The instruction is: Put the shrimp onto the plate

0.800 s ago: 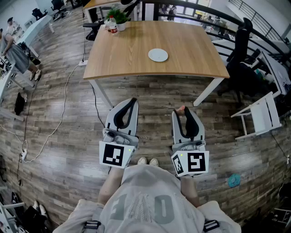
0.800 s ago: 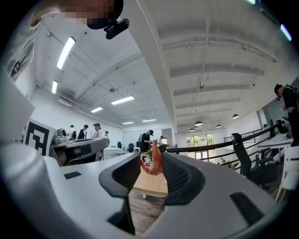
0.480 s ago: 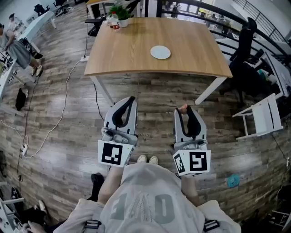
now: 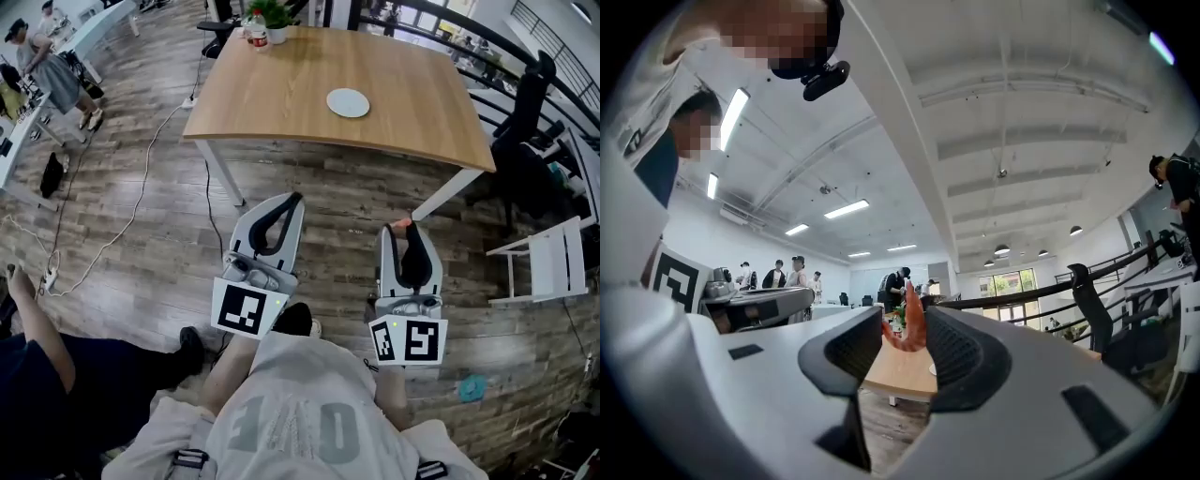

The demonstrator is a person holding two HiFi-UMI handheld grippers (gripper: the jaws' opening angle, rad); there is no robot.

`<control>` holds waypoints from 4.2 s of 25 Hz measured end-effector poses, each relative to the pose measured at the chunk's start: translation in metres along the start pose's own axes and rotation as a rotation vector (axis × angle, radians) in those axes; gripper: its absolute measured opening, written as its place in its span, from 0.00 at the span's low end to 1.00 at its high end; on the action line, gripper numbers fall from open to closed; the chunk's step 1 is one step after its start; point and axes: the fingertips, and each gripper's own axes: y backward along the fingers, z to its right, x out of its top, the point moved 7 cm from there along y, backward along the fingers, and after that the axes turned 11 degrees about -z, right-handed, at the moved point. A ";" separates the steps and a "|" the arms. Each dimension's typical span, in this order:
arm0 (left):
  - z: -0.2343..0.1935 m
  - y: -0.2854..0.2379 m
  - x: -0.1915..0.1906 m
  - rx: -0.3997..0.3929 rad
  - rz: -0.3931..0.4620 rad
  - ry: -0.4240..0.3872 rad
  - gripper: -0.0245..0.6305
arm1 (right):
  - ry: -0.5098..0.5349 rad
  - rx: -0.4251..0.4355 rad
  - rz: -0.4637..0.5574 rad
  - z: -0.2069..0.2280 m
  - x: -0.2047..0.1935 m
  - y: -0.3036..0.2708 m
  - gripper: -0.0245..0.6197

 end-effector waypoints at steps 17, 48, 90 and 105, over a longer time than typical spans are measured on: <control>-0.061 -0.138 -0.028 0.072 -0.029 0.038 0.05 | 0.016 0.052 -0.052 0.077 -0.001 -0.139 0.28; -0.191 -0.444 -0.016 0.255 -0.008 -0.064 0.05 | 0.073 0.228 -0.056 0.230 0.038 -0.459 0.28; -0.264 -0.481 -0.089 0.256 -0.170 0.103 0.05 | 0.581 0.612 -1.270 0.183 -0.198 -0.596 0.28; -0.275 -0.475 -0.089 0.268 -0.169 0.104 0.05 | 0.505 0.622 -1.243 0.173 -0.197 -0.594 0.32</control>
